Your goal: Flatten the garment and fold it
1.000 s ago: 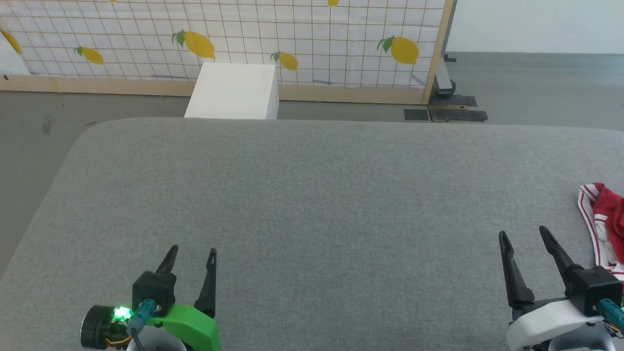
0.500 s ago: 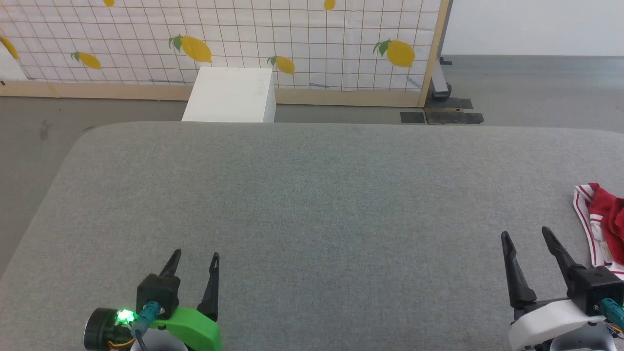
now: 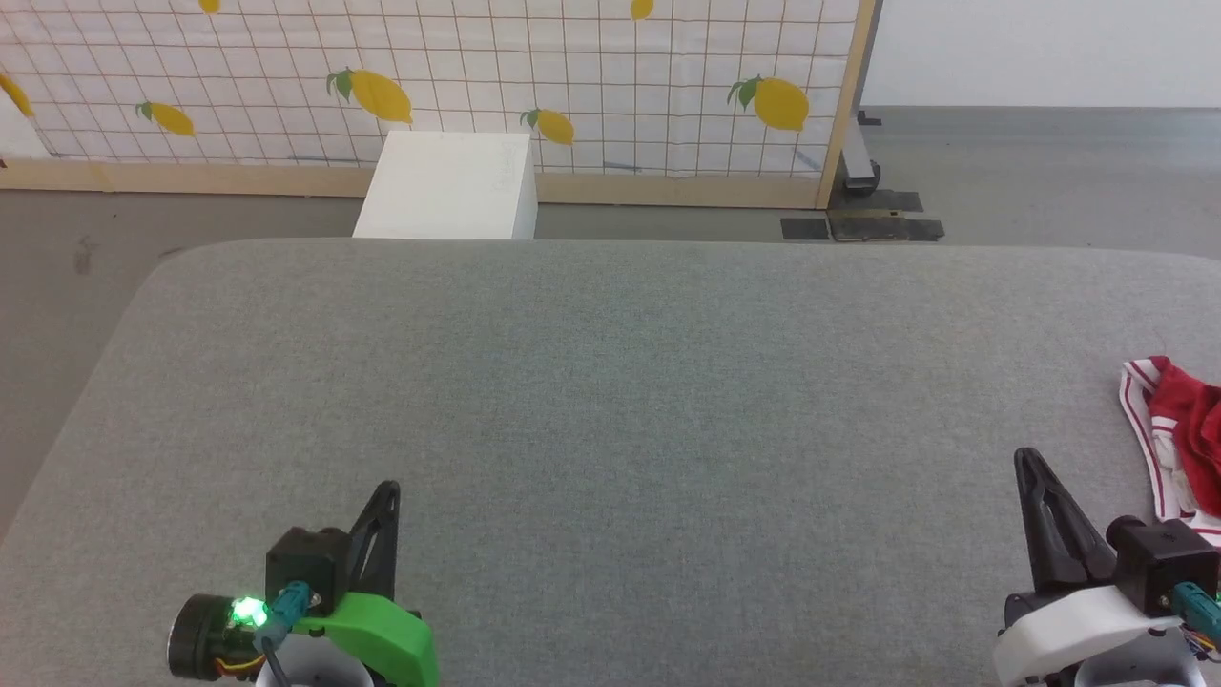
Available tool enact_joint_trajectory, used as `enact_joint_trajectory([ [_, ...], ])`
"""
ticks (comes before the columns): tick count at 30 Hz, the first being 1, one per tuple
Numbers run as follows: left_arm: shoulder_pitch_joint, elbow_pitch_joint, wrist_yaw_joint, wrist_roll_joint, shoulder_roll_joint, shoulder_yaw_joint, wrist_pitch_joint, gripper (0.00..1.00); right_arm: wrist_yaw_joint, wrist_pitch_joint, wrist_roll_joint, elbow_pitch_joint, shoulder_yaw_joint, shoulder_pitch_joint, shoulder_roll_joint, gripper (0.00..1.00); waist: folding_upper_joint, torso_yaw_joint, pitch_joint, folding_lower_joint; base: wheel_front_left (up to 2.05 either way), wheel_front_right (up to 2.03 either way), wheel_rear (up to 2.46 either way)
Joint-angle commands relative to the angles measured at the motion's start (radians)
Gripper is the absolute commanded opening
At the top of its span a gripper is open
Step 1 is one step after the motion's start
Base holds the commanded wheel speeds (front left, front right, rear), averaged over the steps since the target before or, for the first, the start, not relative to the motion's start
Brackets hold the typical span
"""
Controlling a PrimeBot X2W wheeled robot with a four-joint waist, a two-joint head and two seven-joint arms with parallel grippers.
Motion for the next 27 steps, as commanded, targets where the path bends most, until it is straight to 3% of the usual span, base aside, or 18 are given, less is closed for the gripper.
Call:
enact_joint_trajectory([
  [1,0.006,-0.005,-0.008,0.023,-0.017,0.016,0.006,0.00,0.000,0.007,-0.002,-0.002,0.005,-0.006,0.004,0.00,0.0000,-0.001,0.000,0.0000,0.00,0.00,0.00],
  [27,0.022,-0.023,-0.073,0.134,-0.107,0.137,0.044,0.00,0.000,0.031,-0.007,-0.007,0.024,-0.025,0.016,0.00,0.0000,-0.011,0.006,0.0000,0.00,0.00,0.00],
])
